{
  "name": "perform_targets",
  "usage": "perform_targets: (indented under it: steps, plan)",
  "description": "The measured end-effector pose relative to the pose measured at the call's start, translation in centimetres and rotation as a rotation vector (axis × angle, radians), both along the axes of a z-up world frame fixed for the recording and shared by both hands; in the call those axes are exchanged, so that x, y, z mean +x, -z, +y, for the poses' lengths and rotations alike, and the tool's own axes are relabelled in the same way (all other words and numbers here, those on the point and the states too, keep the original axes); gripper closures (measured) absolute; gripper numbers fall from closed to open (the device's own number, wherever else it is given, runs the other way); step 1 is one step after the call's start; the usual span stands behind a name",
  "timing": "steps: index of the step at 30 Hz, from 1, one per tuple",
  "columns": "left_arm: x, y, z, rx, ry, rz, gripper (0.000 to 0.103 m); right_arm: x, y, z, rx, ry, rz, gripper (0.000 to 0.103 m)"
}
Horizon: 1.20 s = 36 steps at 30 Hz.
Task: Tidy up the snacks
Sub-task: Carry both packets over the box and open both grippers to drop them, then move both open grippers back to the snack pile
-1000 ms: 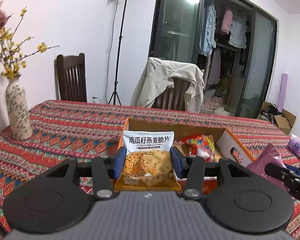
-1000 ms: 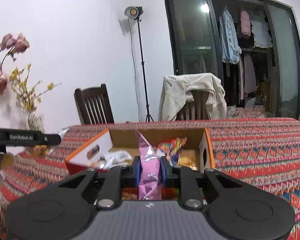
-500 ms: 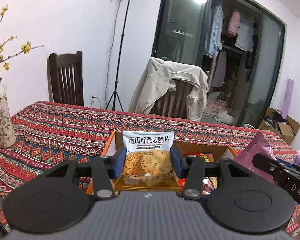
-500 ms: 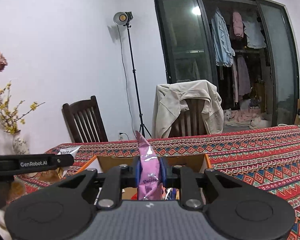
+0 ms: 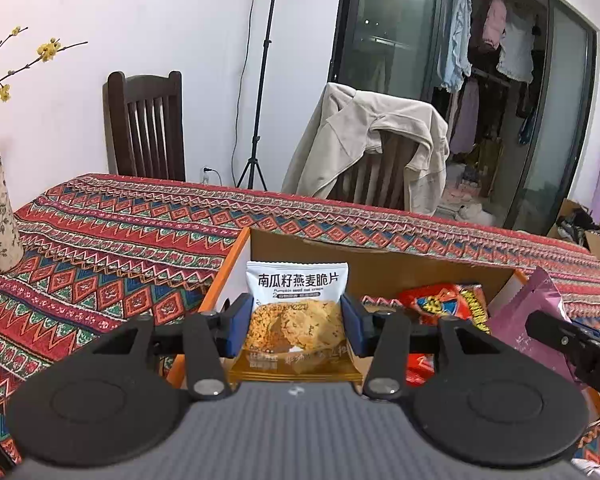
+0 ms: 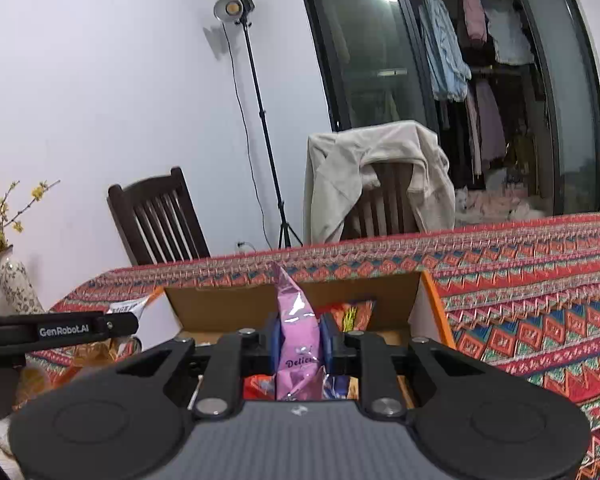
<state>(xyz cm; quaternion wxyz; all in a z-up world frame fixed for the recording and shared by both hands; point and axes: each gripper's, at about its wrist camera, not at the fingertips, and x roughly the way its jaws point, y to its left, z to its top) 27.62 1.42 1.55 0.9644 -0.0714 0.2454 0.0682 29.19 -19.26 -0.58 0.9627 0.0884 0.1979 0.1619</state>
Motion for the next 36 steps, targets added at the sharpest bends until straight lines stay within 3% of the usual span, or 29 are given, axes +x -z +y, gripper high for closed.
perform_targets:
  steps: [6,9,10,12,17,28,36]
  plan:
    - [-0.2,0.5,-0.3,-0.006,0.018,0.006,0.05,0.0,0.5,0.2,-0.016,0.017,0.005,0.083]
    - [-0.7,0.4,-0.3,-0.013,0.012,-0.015,0.01,0.0,0.7,0.0,-0.02,0.035,0.018,0.075]
    - [-1.1,0.3,-0.4,-0.005,0.008,-0.034,0.007,-0.1,0.7,-0.2,-0.021,0.039,0.019,0.069]
    - [-1.6,0.1,-0.4,0.002,0.015,-0.058,0.0,-0.4,0.7,-0.4,-0.02,0.053,0.006,0.034]
    - [-2.4,-0.3,-0.5,-0.009,0.008,-0.085,0.0,-1.1,0.6,-0.6,-0.032,0.072,-0.011,0.002]
    - [-4.2,-1.6,-0.9,0.0,0.007,-0.151,0.0,-2.3,0.0,-0.7,-0.042,0.071,-0.038,0.0]
    - [-8.2,-4.3,-0.9,-0.024,0.034,-0.245,0.0,-5.5,-1.8,-1.4,-0.026,0.084,-0.094,0.0]
